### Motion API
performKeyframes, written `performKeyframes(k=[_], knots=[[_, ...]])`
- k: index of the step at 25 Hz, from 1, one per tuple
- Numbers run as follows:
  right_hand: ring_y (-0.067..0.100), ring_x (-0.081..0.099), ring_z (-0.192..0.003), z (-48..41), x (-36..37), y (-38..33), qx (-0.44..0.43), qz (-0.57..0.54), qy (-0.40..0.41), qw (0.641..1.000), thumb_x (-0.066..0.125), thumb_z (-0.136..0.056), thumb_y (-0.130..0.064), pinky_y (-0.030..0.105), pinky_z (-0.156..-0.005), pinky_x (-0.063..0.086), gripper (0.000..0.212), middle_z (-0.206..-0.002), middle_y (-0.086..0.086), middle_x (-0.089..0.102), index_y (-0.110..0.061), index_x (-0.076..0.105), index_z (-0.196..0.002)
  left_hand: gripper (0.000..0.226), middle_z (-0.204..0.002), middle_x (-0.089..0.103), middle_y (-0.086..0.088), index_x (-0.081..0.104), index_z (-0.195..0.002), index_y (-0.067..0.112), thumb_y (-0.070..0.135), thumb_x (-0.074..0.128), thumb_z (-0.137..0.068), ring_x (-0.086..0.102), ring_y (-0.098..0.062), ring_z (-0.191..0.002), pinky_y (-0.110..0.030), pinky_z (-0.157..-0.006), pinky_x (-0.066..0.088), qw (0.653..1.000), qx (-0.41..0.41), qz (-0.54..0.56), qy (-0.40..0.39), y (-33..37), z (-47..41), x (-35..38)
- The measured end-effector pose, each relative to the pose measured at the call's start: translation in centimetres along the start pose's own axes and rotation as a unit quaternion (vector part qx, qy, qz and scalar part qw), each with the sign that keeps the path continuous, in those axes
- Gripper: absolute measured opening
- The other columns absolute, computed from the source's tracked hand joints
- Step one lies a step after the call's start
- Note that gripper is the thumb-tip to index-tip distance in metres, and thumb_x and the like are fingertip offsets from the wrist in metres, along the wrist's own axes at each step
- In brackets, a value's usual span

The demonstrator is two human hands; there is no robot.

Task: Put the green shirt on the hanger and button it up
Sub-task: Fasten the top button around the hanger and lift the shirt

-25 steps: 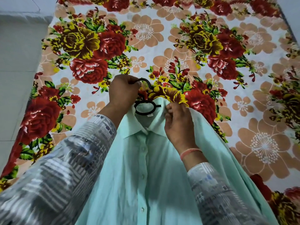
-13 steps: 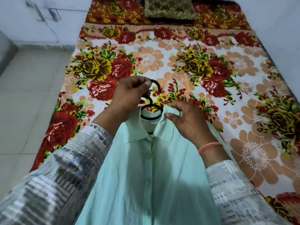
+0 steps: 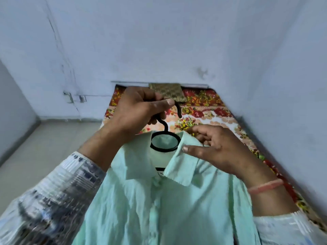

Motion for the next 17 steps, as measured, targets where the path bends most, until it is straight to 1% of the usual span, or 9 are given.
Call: performKeyframes(k=[1, 3, 5, 6, 8, 10, 12, 14, 17], knots=[[-0.005, 0.068, -0.103, 1.9, -2.6, -2.8, -0.013, 0.005, -0.001, 1.000, 0.089, -0.079, -0.051, 0.021, -0.092, 0.055, 0.048, -0.114, -0.015, 0.074, -0.037, 0.074, -0.123, 0.029, -0.061, 0.071, -0.015, 0.078, -0.080, -0.003, 0.024, 0.088, -0.085, 0.052, -0.027, -0.055, -0.036, -0.057, 0.041, 0.999, 0.021, -0.013, -0.027, 4.4, 1.2, -0.9], [-0.007, 0.073, -0.093, 6.3, -7.6, -8.1, -0.046, 0.012, 0.014, 0.999, 0.091, -0.078, -0.045, 0.016, -0.081, 0.056, 0.032, -0.101, -0.017, 0.080, -0.036, 0.080, -0.106, 0.029, -0.058, 0.067, -0.014, 0.081, -0.081, 0.001, 0.030, 0.087, -0.082, 0.045, -0.026, -0.054, -0.032, -0.052, 0.036, 0.995, 0.058, -0.050, -0.067, 13.8, 4.4, -2.3], [-0.004, 0.076, -0.083, 11.0, -12.0, -12.6, -0.090, 0.005, 0.072, 0.993, 0.092, -0.078, -0.035, 0.016, -0.074, 0.057, 0.024, -0.090, -0.018, 0.082, -0.033, 0.083, -0.100, 0.016, -0.059, 0.068, -0.006, 0.085, -0.087, 0.011, 0.027, 0.086, -0.088, 0.045, -0.021, -0.053, -0.025, -0.049, 0.035, 0.987, 0.098, -0.112, -0.057, 22.1, 7.6, -2.9], [0.003, 0.077, -0.083, 13.6, -14.1, -14.6, -0.113, 0.008, 0.108, 0.988, 0.091, -0.079, -0.035, 0.022, -0.077, 0.060, 0.021, -0.088, -0.014, 0.082, -0.030, 0.083, -0.098, 0.011, -0.062, 0.070, -0.002, 0.086, -0.090, 0.016, 0.027, 0.084, -0.091, 0.046, -0.017, -0.052, -0.022, -0.048, 0.037, 0.979, 0.121, -0.157, -0.037, 26.0, 9.3, -2.9], [0.023, 0.077, -0.086, 17.5, -16.7, -17.7, -0.144, 0.021, 0.140, 0.979, 0.082, -0.087, -0.045, 0.039, -0.080, 0.062, 0.026, -0.088, 0.001, 0.081, -0.022, 0.082, -0.098, 0.005, -0.071, 0.078, 0.003, 0.085, -0.092, 0.025, 0.027, 0.081, -0.095, 0.051, -0.009, -0.046, -0.021, -0.049, 0.045, 0.957, 0.149, -0.249, 0.010, 31.8, 12.3, -2.6], [0.027, 0.076, -0.089, 21.9, -19.8, -20.5, -0.160, 0.023, 0.144, 0.976, 0.073, -0.095, -0.050, 0.044, -0.083, 0.062, 0.029, -0.092, 0.003, 0.081, -0.022, 0.081, -0.102, 0.009, -0.078, 0.080, 0.003, 0.084, -0.092, 0.028, 0.024, 0.078, -0.097, 0.057, -0.011, -0.044, -0.024, -0.047, 0.049, 0.943, 0.160, -0.288, 0.040, 37.6, 16.2, -1.6], [0.017, 0.073, -0.097, 25.7, -22.7, -23.1, -0.179, 0.039, 0.157, 0.970, 0.066, -0.100, -0.052, 0.035, -0.091, 0.058, 0.030, -0.110, -0.007, 0.079, -0.031, 0.076, -0.119, 0.009, -0.078, 0.078, -0.001, 0.084, -0.093, 0.027, 0.025, 0.076, -0.098, 0.061, -0.012, -0.043, -0.022, -0.042, 0.045, 0.939, 0.172, -0.292, 0.063, 42.5, 19.7, -0.6], [0.011, 0.067, -0.108, 29.9, -26.0, -26.1, -0.185, 0.061, 0.168, 0.966, 0.063, -0.099, -0.057, 0.029, -0.093, 0.050, 0.045, -0.126, -0.014, 0.069, -0.032, 0.065, -0.137, 0.009, -0.077, 0.074, -0.002, 0.083, -0.095, 0.027, 0.029, 0.075, -0.099, 0.062, -0.009, -0.042, -0.016, -0.040, 0.041, 0.930, 0.198, -0.297, 0.093, 47.5, 23.7, 0.0], [0.016, 0.068, -0.104, 34.4, -29.3, -30.6, -0.203, 0.158, 0.126, 0.958, 0.073, -0.095, -0.047, 0.030, -0.085, 0.052, 0.030, -0.112, -0.011, 0.072, -0.028, 0.070, -0.119, 0.009, -0.080, 0.074, -0.004, 0.083, -0.097, 0.025, 0.028, 0.076, -0.099, 0.060, -0.004, -0.042, -0.013, -0.041, 0.041, 0.921, 0.224, -0.297, 0.119, 54.2, 28.3, -0.6]])
Point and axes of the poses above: each hand's wrist, its own z-axis away from the middle knuckle, its own x-axis out of the palm, y = z × x, the point moved 2 cm from there along -z, towards the middle knuckle
